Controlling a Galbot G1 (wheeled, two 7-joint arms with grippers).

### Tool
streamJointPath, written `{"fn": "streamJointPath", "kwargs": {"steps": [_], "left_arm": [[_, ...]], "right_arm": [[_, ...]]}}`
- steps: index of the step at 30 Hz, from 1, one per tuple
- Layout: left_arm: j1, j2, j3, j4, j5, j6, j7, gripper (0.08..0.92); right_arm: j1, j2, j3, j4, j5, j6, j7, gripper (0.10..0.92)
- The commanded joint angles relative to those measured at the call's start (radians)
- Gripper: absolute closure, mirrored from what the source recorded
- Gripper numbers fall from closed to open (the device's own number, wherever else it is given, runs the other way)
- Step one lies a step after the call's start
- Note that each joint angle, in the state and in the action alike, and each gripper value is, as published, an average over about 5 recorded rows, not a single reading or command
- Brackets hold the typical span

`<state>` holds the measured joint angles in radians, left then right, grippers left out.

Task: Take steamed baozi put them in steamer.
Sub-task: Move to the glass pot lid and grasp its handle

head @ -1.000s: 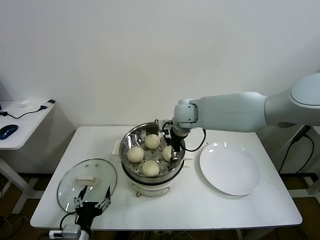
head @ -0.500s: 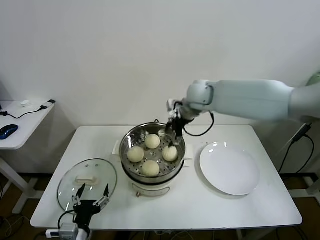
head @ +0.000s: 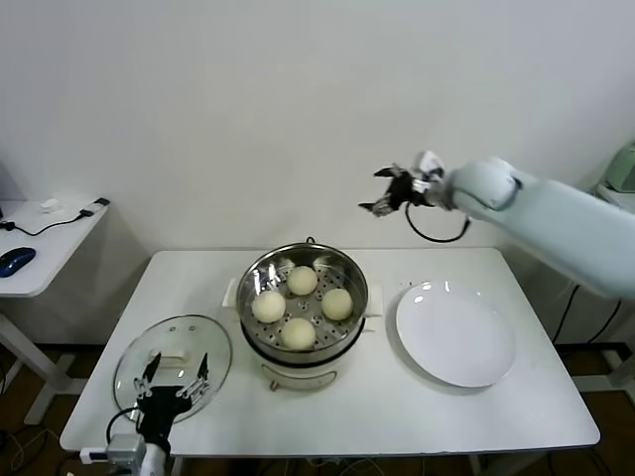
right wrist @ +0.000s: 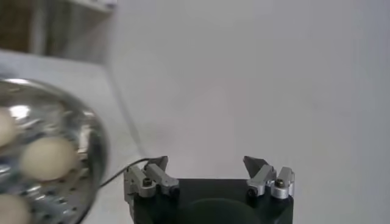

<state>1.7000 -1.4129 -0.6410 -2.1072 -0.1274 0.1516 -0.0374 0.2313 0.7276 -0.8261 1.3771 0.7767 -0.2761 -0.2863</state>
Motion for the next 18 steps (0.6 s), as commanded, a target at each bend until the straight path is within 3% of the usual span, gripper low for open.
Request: {"fn": "streamJointPath", "kwargs": {"steps": [1, 7, 18], "left_arm": [[-0.019, 0.008, -0.013, 0.008, -0.015, -0.013, 0.000, 0.177], [-0.032, 0.013, -0.003, 0.043, 0.032, -0.081, 0.023, 0.177], [-0.045, 0.009, 0.002, 0.114, 0.258, -0.218, -0.012, 0.177]], "right_arm": [[-1.101, -0.064, 1.098, 0.202, -0.214, 0.170, 0.251, 0.203], [-1.467, 0.181, 1.389, 0.268, -0.337, 0.336, 0.224, 0.203], [-1.692, 0.497, 1.424, 0.272, -0.431, 0.516, 0.208, 0.203]]}}
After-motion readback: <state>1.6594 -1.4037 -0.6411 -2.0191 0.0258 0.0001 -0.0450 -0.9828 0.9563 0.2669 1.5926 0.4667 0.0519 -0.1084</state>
